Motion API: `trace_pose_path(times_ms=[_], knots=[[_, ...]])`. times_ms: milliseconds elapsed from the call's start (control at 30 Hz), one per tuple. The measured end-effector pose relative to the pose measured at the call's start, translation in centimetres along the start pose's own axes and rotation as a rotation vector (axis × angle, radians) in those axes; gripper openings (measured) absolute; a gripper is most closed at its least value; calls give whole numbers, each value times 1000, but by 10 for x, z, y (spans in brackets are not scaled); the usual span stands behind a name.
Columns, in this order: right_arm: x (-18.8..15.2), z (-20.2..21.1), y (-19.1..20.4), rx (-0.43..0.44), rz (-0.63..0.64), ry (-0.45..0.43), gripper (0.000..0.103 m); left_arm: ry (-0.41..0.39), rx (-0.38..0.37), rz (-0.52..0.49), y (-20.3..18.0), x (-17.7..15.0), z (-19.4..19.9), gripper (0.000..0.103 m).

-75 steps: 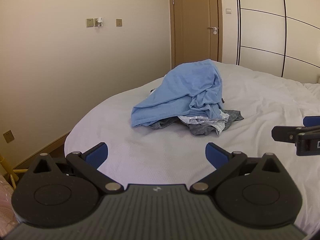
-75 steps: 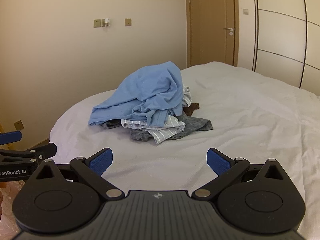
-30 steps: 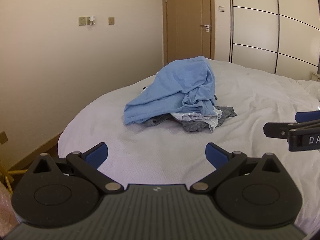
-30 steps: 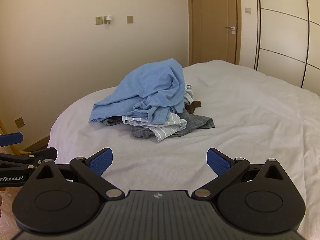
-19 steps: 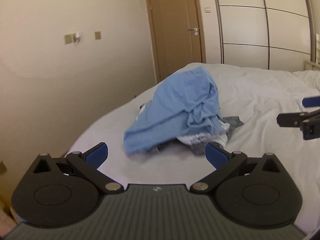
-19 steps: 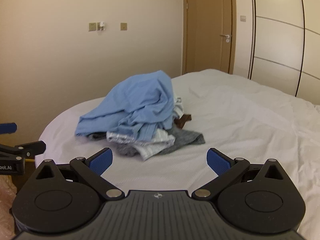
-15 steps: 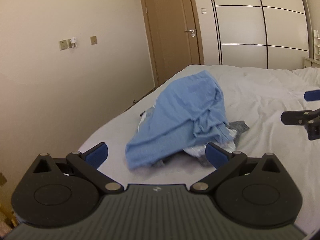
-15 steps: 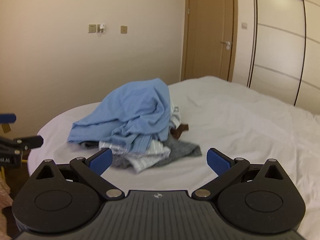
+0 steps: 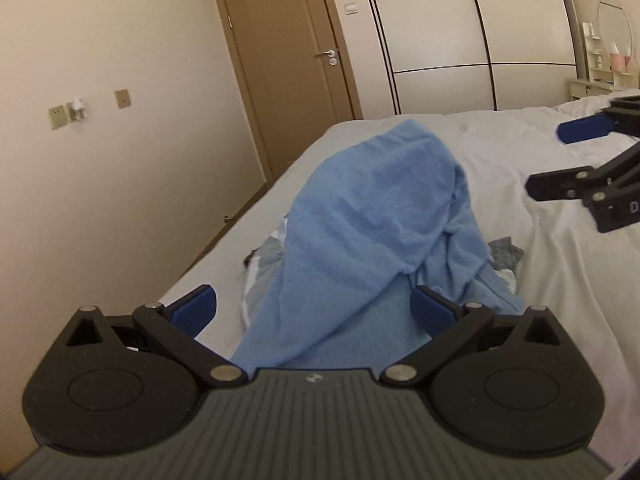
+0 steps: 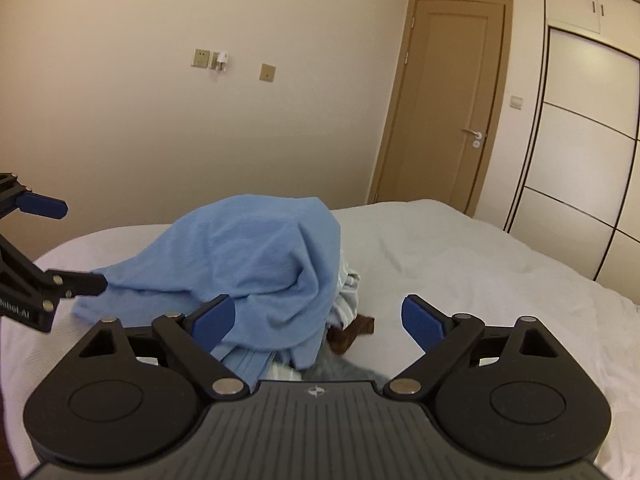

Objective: Fold clothes
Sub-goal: 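Grasp the light blue T-shirt with both grippers and lift it off the pile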

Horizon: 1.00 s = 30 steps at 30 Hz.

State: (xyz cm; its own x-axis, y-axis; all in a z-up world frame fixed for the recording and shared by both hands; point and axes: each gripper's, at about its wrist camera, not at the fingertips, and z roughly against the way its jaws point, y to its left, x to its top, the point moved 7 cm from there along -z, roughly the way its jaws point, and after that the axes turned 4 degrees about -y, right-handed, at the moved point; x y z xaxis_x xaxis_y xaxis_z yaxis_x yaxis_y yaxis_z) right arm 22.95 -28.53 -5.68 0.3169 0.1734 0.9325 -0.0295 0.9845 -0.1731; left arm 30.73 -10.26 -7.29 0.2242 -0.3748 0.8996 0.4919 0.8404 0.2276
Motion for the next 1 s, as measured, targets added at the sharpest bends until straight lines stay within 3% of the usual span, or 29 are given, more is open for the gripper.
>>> trace_pose_path(times_ms=[167,233,367,467,500,533,600,800,1000], knots=[[-4,-49,1,40,31,10,76,36,-38,-16,-3,-6,-42,92],[-6,-68,2,58,46,14,71,63,-64,-18,-5,-11,-54,76],[-9,-98,3,73,56,18,69,78,-89,-12,-9,-18,-66,57],[-11,-113,4,94,50,25,54,75,-95,-11,-11,-21,-67,27],[-11,-116,4,100,45,26,42,70,-92,-9,-10,-20,-65,20],[-11,-116,4,103,47,26,22,64,-89,-7,-9,-18,-62,13],[-8,-114,4,96,55,19,2,42,-92,-1,-7,-12,-55,10],[29,-71,-10,37,70,-95,1,-85,-80,-29,-7,31,-13,4],[85,11,-43,-50,110,-245,0,-234,-168,-56,-38,91,58,4]])
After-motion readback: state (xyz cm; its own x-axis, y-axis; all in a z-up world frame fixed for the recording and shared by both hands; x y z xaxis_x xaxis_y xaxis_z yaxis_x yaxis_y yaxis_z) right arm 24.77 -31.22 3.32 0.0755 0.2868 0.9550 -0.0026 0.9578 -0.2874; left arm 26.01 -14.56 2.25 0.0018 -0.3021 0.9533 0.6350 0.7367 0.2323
